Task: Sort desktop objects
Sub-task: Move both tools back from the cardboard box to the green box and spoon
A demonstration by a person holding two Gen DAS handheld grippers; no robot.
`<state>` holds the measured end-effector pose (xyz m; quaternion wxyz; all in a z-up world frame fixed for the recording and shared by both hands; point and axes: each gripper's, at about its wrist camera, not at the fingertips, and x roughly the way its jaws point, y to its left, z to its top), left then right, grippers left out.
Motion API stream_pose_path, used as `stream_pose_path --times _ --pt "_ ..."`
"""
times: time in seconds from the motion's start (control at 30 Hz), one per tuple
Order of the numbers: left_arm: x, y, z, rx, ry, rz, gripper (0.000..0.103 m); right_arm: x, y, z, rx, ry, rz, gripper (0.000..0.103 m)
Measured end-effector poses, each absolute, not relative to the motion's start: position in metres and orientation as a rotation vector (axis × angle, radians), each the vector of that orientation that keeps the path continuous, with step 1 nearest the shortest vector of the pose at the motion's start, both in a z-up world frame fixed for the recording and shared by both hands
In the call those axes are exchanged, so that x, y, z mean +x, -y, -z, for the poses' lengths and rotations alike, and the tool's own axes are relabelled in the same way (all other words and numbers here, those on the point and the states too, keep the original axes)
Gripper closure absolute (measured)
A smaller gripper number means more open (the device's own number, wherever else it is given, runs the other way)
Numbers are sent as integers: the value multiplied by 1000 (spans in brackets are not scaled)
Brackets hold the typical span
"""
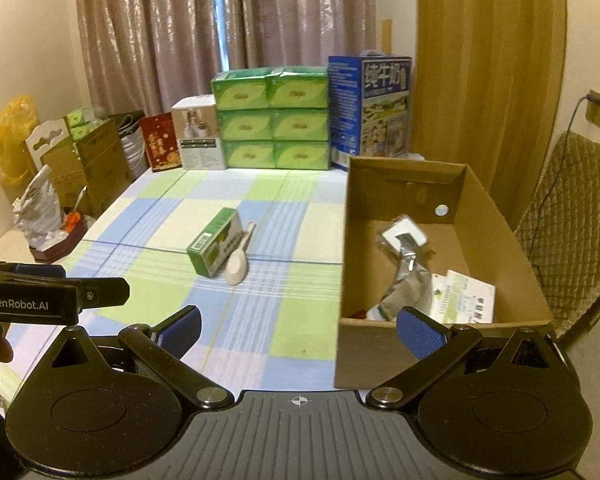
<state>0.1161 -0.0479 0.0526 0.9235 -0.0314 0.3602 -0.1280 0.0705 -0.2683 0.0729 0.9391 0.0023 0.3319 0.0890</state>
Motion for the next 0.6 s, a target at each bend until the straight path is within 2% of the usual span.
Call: stream_pose_path --times 0.6 --pt "131 -13 -36 -43 -758 180 2 95 218 -46 -30 -704 -267 2"
